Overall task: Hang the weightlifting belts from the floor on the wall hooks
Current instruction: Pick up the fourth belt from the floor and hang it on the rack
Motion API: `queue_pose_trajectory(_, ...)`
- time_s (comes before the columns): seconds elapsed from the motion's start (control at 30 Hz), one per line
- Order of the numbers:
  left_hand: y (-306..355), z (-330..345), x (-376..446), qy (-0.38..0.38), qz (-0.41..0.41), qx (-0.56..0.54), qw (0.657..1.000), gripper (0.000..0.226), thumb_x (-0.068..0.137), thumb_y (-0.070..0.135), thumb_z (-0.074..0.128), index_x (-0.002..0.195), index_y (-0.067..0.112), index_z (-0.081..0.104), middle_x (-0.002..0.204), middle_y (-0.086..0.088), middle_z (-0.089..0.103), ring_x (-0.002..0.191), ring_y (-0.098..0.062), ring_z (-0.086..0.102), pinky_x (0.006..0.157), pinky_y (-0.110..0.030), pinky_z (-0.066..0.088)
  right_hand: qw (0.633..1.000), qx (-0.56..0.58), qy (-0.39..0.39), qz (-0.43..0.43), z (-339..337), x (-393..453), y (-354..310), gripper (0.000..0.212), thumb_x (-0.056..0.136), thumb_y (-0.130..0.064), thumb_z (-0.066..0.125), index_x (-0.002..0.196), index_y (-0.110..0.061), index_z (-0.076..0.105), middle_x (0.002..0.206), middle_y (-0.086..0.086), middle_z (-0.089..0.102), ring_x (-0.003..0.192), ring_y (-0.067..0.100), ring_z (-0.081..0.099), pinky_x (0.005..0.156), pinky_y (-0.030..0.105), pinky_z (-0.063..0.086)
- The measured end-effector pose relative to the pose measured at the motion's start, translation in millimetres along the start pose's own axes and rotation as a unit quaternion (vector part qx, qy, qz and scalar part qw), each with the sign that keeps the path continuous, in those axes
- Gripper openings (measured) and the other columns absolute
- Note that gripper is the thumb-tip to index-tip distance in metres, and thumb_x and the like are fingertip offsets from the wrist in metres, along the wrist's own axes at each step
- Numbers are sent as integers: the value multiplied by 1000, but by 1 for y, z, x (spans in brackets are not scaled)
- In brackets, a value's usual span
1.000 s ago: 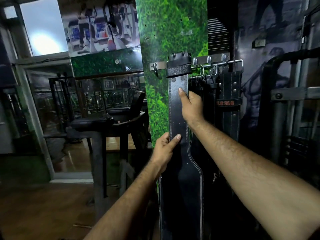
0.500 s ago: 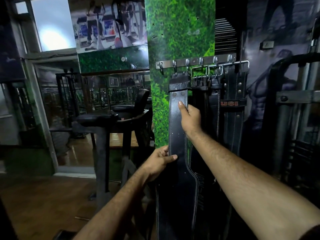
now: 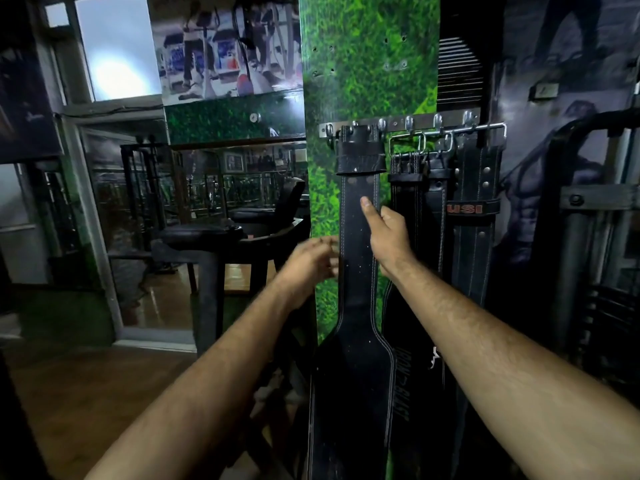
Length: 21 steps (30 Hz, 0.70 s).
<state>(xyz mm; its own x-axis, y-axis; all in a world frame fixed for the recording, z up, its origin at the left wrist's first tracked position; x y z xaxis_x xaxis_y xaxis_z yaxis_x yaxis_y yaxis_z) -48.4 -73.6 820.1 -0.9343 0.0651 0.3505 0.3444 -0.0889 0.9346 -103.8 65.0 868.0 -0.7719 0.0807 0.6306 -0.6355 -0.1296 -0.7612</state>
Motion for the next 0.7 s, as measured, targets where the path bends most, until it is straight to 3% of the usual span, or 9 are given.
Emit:
queue_pose_trajectory(0.17,59,-4,26,53,55,0,997,19,75,21,58,93,15,62,84,-5,63,73,-18,60,69,-29,48,999,4,-39,-9,16,-13,0,45,88,-54,63,66,-21,44,58,-1,26,52,11,24,50,29,18)
queue_pose_trajectory(0.23,74,-5,31,85,55,-28,994,13,85,24,56,92,16,65,86,-6,66,74,-19,61,74,-34,47,999,4,-46,-16,17,-17,1,45,90,-51,63,64,-22,40,60,2,25,53,15,23,50,29,18)
queue_pose_trajectory(0.37,92,-10,42,127,64,-79,987,29,96,37,56,104,14,72,89,-3,74,83,-21,68,82,-36,56,997,-16,-76,-21,19,-27,6,52,94,-45,62,59,-27,28,56,-3,22,49,10,20,45,25,16)
queue_pose_trajectory(0.43,92,-13,47,147,70,-78,984,27,99,31,54,95,11,71,86,-6,75,82,-24,69,83,-39,57,996,-16,-84,-11,19,-31,10,53,97,-37,62,59,-27,27,55,-7,21,48,8,19,43,24,16)
queue_pose_trajectory(0.53,86,-18,49,181,75,-59,979,27,100,25,53,104,2,66,95,-15,72,88,-31,67,91,-51,55,996,-25,-87,1,20,-33,13,52,97,-36,61,59,-28,27,55,-7,22,48,9,20,44,26,16)
queue_pose_trajectory(0.63,71,-20,47,209,74,-41,974,19,98,24,56,95,7,63,90,-17,67,85,-31,63,86,-53,55,993,-49,-102,24,22,-39,15,46,99,-37,58,63,-25,33,58,-6,26,49,5,25,47,25,22)
queue_pose_trajectory(0.7,57,-22,48,220,78,-39,971,17,98,24,57,91,8,60,90,-19,63,83,-29,59,78,-47,53,993,-31,-106,44,23,-41,19,41,99,-42,57,70,-13,49,64,0,42,58,9,40,57,28,35)
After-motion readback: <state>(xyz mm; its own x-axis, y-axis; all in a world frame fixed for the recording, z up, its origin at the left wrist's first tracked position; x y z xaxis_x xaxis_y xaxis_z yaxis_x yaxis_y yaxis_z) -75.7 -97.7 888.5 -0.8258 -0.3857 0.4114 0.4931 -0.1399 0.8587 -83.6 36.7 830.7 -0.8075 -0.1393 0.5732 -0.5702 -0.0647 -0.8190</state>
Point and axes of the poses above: each hand's wrist, its own x-axis towards the middle knuckle, its own z-axis out of the palm, y = z × x, the point moved 8 cm from there along x, towards the middle knuckle
